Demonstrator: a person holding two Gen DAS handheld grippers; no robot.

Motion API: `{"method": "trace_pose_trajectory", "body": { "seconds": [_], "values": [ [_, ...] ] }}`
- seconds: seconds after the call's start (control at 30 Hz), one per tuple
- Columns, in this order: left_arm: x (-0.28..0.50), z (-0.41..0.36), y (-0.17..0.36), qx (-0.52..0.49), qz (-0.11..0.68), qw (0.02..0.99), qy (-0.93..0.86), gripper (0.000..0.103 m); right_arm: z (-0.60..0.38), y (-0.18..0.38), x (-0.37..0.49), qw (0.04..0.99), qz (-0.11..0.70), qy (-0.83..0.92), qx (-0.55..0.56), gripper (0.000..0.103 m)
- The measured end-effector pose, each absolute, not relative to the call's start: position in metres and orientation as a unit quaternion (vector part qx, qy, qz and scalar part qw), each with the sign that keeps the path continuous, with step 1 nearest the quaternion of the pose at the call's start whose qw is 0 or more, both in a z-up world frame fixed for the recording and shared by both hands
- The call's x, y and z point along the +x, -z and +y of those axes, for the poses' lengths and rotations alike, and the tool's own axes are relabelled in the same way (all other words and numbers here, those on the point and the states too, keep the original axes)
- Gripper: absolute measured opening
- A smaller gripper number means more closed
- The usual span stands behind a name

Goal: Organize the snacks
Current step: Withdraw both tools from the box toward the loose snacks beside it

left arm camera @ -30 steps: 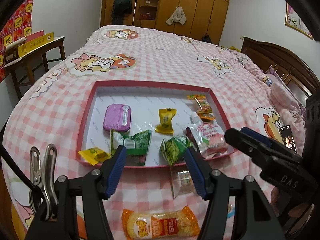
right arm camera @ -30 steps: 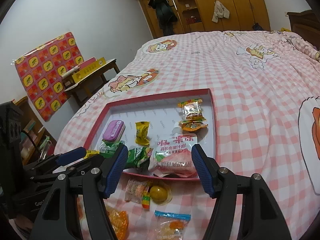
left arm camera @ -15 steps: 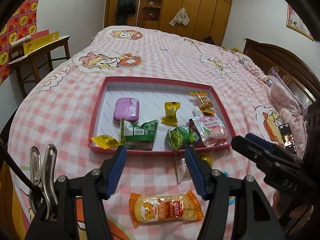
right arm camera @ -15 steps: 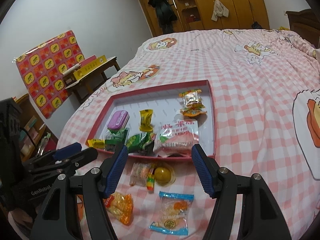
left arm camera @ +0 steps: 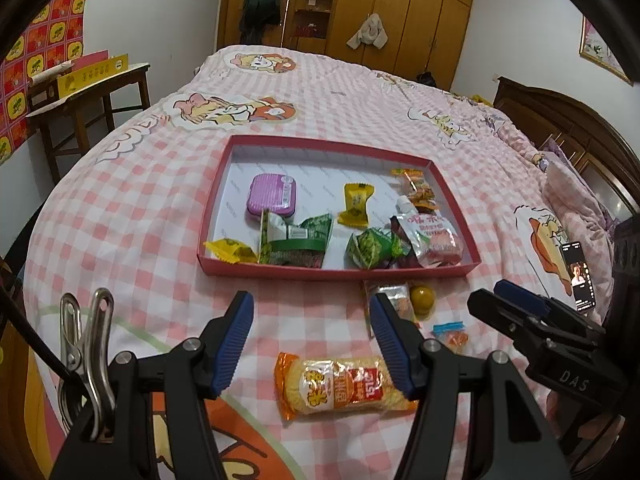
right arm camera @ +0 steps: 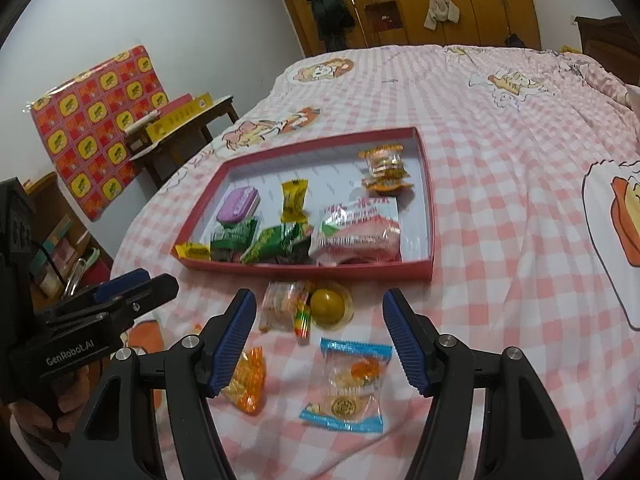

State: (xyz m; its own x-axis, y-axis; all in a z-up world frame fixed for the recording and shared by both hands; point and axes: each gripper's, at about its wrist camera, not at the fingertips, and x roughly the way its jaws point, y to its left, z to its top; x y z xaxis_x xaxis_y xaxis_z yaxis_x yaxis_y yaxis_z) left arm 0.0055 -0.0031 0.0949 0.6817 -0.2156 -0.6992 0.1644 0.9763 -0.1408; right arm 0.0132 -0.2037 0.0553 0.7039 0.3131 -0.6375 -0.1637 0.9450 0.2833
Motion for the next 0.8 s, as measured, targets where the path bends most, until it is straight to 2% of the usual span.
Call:
{"method": "trace_pose_trajectory", "body": {
  "seconds": [0.67,0.8],
  "values": [
    [-0.014,-0.001,-0.063,-0.033,0.447,0.885,0.125,0.064,-0.203,-0.025,0.0,0.901,0.408,-0.115,0.092,0.068],
    [-0.02,0.002,-0.057,-0.063,0.474,0.867,0.137,0.064,-0.205,-0.022,-0.001,0.9,0.411,-0.114,0.096,0.067]
  ]
}}
